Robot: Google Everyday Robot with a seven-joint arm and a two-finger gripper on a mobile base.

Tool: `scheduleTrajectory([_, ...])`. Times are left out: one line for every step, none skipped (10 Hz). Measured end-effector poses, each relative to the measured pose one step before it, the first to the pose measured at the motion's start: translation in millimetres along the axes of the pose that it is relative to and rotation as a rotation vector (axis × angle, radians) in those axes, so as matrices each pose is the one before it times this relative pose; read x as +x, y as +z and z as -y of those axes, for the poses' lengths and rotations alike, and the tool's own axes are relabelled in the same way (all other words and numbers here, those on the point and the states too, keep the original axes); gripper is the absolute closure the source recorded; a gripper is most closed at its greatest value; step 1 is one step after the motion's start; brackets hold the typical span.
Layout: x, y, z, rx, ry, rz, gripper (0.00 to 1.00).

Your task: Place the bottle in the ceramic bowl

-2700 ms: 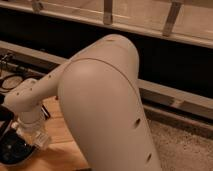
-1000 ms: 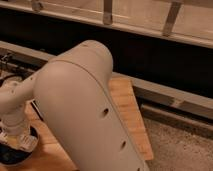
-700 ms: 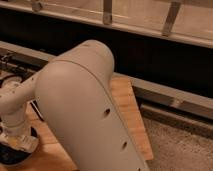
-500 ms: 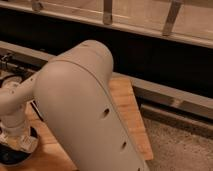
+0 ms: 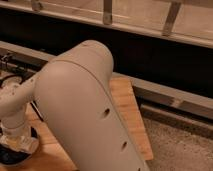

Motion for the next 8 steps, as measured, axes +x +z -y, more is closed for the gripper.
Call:
scheduleTrajectory([0.67, 0.57, 0.02, 0.00043, -0.00033, -0.00009, 0.2])
scheduleTrajectory([0.59, 0.15, 0.19, 0.00014, 0.00062, 0.00024, 0.2])
scheduleTrajectory([-0.17, 0.23, -0.84, 0.00034, -0.00176, -0.00011, 0.2])
scheduleTrajectory([-0.21, 0.43, -1.29, -0.00015, -0.00239, -0.00046, 0.2])
scheduleTrajectory([0.04, 0.58, -1.24, -0.00031, -0.00147, -0.00028, 0.2])
scheduleTrajectory([0.0, -0.21, -0.79, 0.00018, -0.00069, 0.00068, 0.2])
scheduleTrajectory([0.64, 0.02, -0.33, 0.00015, 0.00028, 0.00003, 0.2])
scheduleTrajectory([0.62, 0.23, 0.22, 0.00039, 0.00122, 0.00038, 0.2])
